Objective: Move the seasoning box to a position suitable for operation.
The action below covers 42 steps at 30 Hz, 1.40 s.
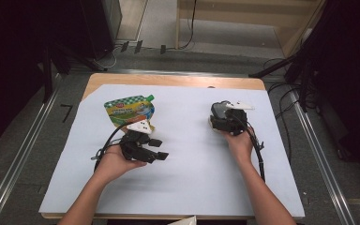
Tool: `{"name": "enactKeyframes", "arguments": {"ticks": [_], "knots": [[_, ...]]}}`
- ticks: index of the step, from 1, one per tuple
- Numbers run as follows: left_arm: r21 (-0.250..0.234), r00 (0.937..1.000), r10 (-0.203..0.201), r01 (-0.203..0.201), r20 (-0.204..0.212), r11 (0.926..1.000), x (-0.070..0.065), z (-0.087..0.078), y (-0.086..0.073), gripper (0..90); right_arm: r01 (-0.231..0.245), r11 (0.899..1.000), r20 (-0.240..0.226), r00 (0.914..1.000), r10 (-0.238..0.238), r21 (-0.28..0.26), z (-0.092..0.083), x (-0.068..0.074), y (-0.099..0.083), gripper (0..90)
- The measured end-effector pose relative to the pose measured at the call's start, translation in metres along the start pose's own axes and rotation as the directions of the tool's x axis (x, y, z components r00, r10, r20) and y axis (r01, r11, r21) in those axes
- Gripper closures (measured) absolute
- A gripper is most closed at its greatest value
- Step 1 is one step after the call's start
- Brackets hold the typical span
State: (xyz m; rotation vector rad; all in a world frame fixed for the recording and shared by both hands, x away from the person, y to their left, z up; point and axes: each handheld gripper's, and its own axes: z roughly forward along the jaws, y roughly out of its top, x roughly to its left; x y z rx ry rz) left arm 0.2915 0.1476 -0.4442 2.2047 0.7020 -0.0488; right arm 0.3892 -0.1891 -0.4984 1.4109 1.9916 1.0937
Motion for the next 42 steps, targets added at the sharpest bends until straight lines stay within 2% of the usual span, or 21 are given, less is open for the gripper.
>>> {"name": "enactKeyframes", "arguments": {"ticks": [8,13,20,24,30,34,38,42], "knots": [[0.003,1.0000,-0.003,0.003,0.001,1.0000,0.002,-0.001,0.000,40.5,0.044,0.999,0.004,0.9990,-0.044,-0.016,-0.005,0.005,0.003,16.2],[0.013,0.9999,-0.005,0.005,0.010,0.9999,0.003,0.000,0.000,39.7,0.053,0.998,-0.030,0.9981,-0.054,-0.021,-0.016,0.009,0.007,16.3],[0.013,0.9997,-0.012,0.012,0.022,0.9998,0.004,0.000,0.002,38.7,0.067,0.997,-0.086,0.9939,-0.070,-0.033,-0.032,0.024,0.008,16.3],[0.008,0.9997,-0.003,0.003,0.023,1.0000,0.005,-0.001,0.003,37.1,0.078,0.997,-0.121,0.9894,-0.080,-0.028,-0.041,0.034,0.005,16.3],[0.008,0.9998,-0.019,0.019,0.006,0.9998,0.008,0.000,0.005,36.4,0.093,0.995,-0.163,0.9819,-0.097,-0.032,-0.057,0.047,-0.002,16.3],[0.001,0.9997,-0.022,0.022,0.012,0.9998,0.008,-0.001,0.006,36.5,0.111,0.994,-0.182,0.9766,-0.114,-0.024,-0.065,0.056,-0.008,16.3],[0.002,0.9997,-0.023,0.023,0.009,0.9997,0.009,0.000,0.006,36.5,0.130,0.991,-0.218,0.9673,-0.129,-0.011,-0.073,0.068,-0.017,16.3],[0.002,0.9999,-0.016,0.016,0.002,0.9999,0.008,-0.001,0.006,37.7,0.156,0.988,-0.243,0.9582,-0.150,0.005,-0.075,0.080,-0.025,16.3]]}}
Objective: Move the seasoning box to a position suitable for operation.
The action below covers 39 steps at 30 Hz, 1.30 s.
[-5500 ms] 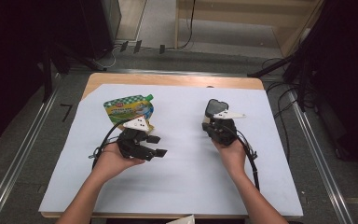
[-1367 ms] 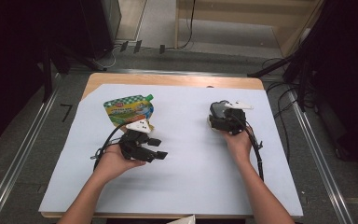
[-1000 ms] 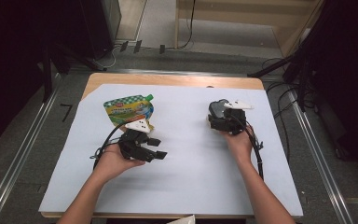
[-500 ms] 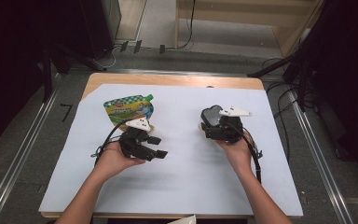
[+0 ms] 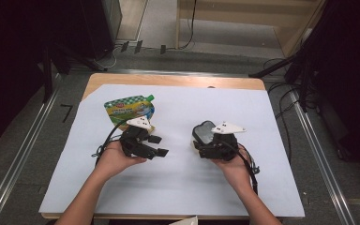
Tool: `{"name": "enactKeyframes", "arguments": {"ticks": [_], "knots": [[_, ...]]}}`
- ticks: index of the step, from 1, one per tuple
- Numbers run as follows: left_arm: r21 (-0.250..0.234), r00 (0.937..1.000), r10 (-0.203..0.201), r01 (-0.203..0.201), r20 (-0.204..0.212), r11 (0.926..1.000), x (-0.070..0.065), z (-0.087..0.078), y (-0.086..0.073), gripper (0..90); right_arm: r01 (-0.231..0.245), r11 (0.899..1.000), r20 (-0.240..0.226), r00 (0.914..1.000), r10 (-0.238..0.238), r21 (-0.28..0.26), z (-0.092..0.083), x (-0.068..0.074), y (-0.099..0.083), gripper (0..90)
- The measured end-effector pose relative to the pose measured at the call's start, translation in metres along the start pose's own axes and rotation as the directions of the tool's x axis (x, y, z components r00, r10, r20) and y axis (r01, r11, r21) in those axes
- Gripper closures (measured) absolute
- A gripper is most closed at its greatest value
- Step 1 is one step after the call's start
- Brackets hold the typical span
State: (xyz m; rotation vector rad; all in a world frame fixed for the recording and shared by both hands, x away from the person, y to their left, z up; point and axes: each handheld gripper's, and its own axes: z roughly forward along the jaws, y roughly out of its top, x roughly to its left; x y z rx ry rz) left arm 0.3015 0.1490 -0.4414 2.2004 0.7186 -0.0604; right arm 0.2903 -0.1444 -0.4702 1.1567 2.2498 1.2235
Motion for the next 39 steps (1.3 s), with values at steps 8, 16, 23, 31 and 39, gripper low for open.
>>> {"name": "enactKeyframes", "arguments": {"ticks": [8,16,23,31,39], "knots": [[-0.005,1.0000,0.000,0.000,-0.004,1.0000,0.000,-0.001,0.000,38.2,0.054,0.998,-0.062,0.9967,-0.052,0.028,0.014,0.024,-0.007,16.3],[-0.005,1.0000,0.006,-0.006,0.000,1.0000,0.000,0.000,0.000,38.3,0.076,0.996,-0.098,0.9926,-0.072,0.040,0.023,0.036,-0.012,16.2],[-0.002,0.9999,0.010,-0.010,0.005,0.9999,0.000,0.001,0.000,38.2,0.075,0.997,-0.105,0.9919,-0.072,0.031,0.022,0.035,-0.015,16.1],[0.006,0.9995,0.031,-0.031,0.000,0.9995,-0.002,0.002,0.000,39.1,0.065,0.998,-0.126,0.9901,-0.061,0.023,0.018,0.036,-0.011,13.2],[0.003,0.9998,0.020,-0.020,0.006,0.9998,-0.001,0.002,0.000,38.0,0.036,0.999,-0.176,0.9838,-0.033,0.017,-0.010,0.028,-0.003,15.9]]}}
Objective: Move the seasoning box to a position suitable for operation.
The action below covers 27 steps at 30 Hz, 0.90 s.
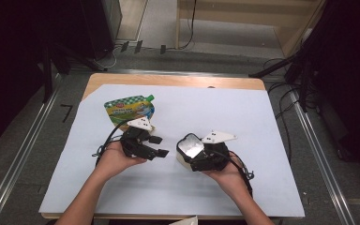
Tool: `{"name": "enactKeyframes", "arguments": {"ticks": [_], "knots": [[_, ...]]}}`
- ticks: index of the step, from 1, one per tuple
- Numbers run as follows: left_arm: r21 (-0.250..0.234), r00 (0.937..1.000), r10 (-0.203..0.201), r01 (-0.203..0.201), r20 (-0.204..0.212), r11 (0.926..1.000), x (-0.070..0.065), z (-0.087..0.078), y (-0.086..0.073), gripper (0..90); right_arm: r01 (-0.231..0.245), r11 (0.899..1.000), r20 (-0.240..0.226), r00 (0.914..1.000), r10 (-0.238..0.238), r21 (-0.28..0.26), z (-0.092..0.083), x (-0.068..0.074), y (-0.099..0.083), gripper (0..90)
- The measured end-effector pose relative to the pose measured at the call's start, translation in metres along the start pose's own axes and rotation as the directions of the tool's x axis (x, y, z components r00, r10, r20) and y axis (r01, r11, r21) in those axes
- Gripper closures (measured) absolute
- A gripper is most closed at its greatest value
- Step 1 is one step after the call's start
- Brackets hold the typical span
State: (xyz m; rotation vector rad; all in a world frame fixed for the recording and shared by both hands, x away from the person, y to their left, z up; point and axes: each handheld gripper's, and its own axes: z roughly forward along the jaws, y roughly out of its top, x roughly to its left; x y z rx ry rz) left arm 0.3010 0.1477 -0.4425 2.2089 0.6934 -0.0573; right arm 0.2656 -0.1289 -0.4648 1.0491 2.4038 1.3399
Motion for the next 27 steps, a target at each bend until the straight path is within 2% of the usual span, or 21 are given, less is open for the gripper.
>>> {"name": "enactKeyframes", "arguments": {"ticks": [4,7,13,20,23,27], "knots": [[-0.004,1.0000,-0.002,0.002,-0.004,1.0000,-0.001,0.001,0.000,37.4,0.016,1.000,-0.004,0.9999,-0.016,-0.009,-0.018,-0.002,0.003,18.6],[-0.002,1.0000,0.001,-0.001,-0.005,1.0000,-0.001,0.001,0.000,37.4,0.005,1.000,-0.004,1.0000,-0.005,-0.019,-0.032,-0.006,0.002,20.7],[0.007,1.0000,0.006,-0.006,-0.002,1.0000,-0.001,0.003,0.000,37.3,-0.020,1.000,-0.011,0.9997,0.020,-0.009,-0.051,-0.018,-0.010,35.2],[0.009,1.0000,0.006,-0.006,-0.006,0.9999,-0.001,0.004,0.001,36.7,-0.028,0.999,-0.009,0.9995,0.029,0.038,-0.058,-0.025,-0.024,54.0],[0.016,1.0000,0.003,-0.003,-0.005,0.9999,-0.001,0.005,0.001,36.4,-0.009,0.999,-0.010,0.9999,0.009,0.041,-0.059,-0.024,-0.027,62.7],[0.020,1.0000,0.009,-0.009,-0.001,0.9998,-0.001,0.006,0.001,36.5,-0.004,0.999,-0.034,0.9994,0.005,0.051,-0.058,-0.023,-0.028,69.7]]}}
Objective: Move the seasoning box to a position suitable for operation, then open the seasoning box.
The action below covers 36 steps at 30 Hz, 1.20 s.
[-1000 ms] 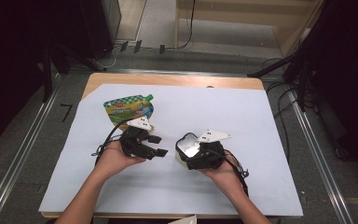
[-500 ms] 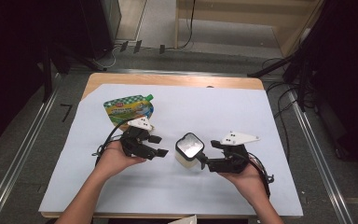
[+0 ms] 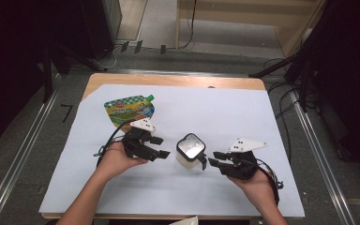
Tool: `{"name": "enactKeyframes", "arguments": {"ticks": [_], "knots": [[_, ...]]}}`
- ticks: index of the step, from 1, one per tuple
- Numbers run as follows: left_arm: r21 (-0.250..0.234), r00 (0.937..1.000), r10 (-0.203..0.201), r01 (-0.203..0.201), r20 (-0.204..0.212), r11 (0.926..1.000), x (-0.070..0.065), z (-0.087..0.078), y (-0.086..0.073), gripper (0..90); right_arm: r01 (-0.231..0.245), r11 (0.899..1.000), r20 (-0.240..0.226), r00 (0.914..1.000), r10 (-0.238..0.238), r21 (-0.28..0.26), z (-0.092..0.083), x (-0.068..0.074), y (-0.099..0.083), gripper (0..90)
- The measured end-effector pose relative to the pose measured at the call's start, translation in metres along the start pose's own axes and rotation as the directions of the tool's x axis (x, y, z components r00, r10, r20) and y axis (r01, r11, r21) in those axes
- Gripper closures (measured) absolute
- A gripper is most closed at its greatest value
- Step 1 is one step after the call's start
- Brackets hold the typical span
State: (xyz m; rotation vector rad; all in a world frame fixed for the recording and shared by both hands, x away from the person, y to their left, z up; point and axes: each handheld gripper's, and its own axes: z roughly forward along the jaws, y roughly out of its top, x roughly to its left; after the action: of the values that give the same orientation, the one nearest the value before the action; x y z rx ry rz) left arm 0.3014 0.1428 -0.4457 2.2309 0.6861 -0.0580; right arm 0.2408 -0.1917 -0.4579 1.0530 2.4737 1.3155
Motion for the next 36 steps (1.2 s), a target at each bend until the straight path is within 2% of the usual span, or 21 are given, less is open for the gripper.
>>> {"name": "enactKeyframes", "arguments": {"ticks": [4,11,22,25,31,36], "knots": [[-0.006,1.0000,0.001,-0.001,0.003,1.0000,0.001,0.001,0.001,36.5,0.007,1.000,-0.009,0.9999,-0.007,0.002,0.001,0.003,-0.001,73.0],[-0.014,0.9998,0.011,-0.011,0.014,0.9998,0.000,0.004,0.004,36.6,0.004,1.000,-0.031,0.9995,-0.004,0.007,0.000,0.006,-0.004,89.6],[-0.018,0.9994,0.022,-0.021,0.027,0.9996,0.000,0.008,0.009,36.7,0.024,0.999,-0.096,0.9951,-0.020,0.036,0.013,0.025,-0.008,90.0],[-0.018,0.9994,0.024,-0.023,0.025,0.9996,0.000,0.009,0.009,36.5,0.033,0.998,-0.094,0.9951,-0.028,0.046,0.019,0.028,-0.009,90.0],[-0.031,0.9995,0.000,0.001,0.033,0.9995,0.002,0.008,0.009,35.9,0.028,0.997,-0.095,0.9952,-0.021,0.068,0.030,0.027,-0.010,90.0],[-0.027,0.9993,0.004,-0.002,0.038,0.9996,0.001,0.009,0.009,36.0,0.024,0.997,-0.084,0.9963,-0.019,0.069,0.032,0.023,-0.010,90.0]]}}
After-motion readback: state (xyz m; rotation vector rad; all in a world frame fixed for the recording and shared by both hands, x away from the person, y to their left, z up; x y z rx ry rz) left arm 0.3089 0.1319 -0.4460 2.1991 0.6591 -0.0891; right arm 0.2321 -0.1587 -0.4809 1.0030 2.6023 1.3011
